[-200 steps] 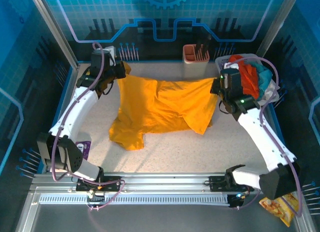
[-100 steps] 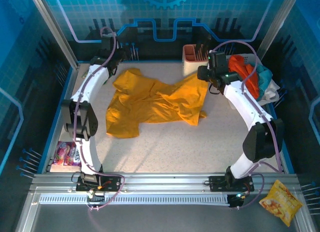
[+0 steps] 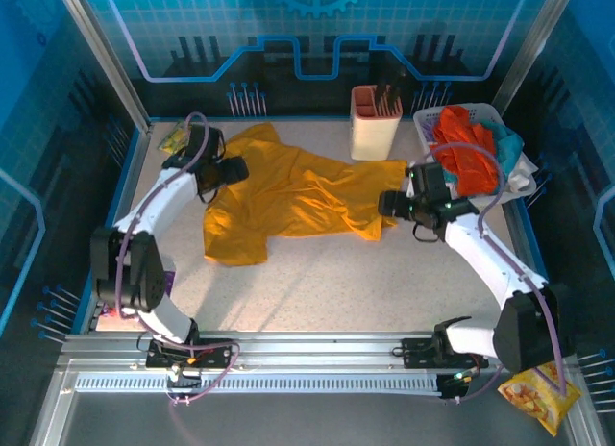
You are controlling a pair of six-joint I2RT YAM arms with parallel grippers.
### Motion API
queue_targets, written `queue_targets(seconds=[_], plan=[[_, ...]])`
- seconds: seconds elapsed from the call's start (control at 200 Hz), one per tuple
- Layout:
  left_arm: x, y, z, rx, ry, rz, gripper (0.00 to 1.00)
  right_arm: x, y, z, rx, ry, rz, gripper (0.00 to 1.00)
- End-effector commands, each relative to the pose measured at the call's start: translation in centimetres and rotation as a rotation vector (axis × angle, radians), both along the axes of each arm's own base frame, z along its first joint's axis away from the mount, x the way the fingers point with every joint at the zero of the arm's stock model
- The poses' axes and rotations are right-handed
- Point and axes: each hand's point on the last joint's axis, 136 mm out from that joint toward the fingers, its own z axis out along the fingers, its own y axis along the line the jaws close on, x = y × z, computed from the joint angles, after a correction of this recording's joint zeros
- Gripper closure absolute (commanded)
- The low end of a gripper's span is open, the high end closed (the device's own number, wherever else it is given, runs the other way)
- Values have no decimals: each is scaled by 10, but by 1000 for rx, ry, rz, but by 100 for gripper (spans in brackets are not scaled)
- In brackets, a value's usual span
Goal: Fold and stack the t-shirts
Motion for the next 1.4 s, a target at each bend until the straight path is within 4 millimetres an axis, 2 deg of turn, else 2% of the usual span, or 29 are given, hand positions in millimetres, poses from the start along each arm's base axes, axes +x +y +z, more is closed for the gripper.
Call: queue_targets(seconds=[0.0, 0.085, 0.17, 0.31, 0.405, 0.56, 0.675, 0.821, 0.881, 0.896, 1.006, 1.076, 1.121, 1.146, 1.216, 1.346, 1.396], plan=[[-50, -22, -17, -51, 90, -39, 21, -12, 7, -22, 59, 9, 3, 16], [-83, -31, -34, -39, 143, -64, 22, -18, 22, -36, 84, 29, 56, 22], [-110, -31, -52, -5, 186, -52, 24, -18, 35, -48, 49, 39, 95, 26], [-137, -29, -79, -14, 237, 1, 27, -8, 57, -69, 106, 70, 138, 28], [-144, -33, -95, -16, 264, -1, 27, -3, 66, -85, 110, 115, 144, 29], [-140, -30, -113, 20, 297, -3, 26, 0, 72, -105, 117, 176, 147, 32], [-137, -34, -124, 16, 323, -8, 27, 1, 72, -108, 115, 185, 139, 38], [-136, -40, -136, 14, 353, -23, 40, 2, 70, -105, 105, 176, 129, 52], [-136, -41, -140, 29, 366, -31, 46, 3, 70, -102, 101, 170, 130, 62], [-137, -40, -142, 35, 372, -34, 48, 4, 70, -100, 102, 166, 131, 68], [-144, -36, -146, 101, 434, -46, 64, 6, 70, -89, 93, 166, 136, 88], [-148, -35, -146, 137, 457, -62, 79, 6, 70, -76, 95, 162, 136, 100], [-151, -35, -146, 153, 466, -69, 88, 2, 68, -71, 106, 178, 126, 100], [-154, -36, -146, 157, 474, -74, 94, 11, 72, -54, 135, 150, 127, 100], [-161, -37, -143, 175, 501, -88, 100, 15, 77, -29, 216, 130, 122, 100], [-169, -35, -130, 231, 493, -100, 100, 38, 69, 18, 307, 67, 71, 100], [-171, -32, -126, 241, 486, -98, 100, 51, 61, 29, 304, 48, 45, 100]])
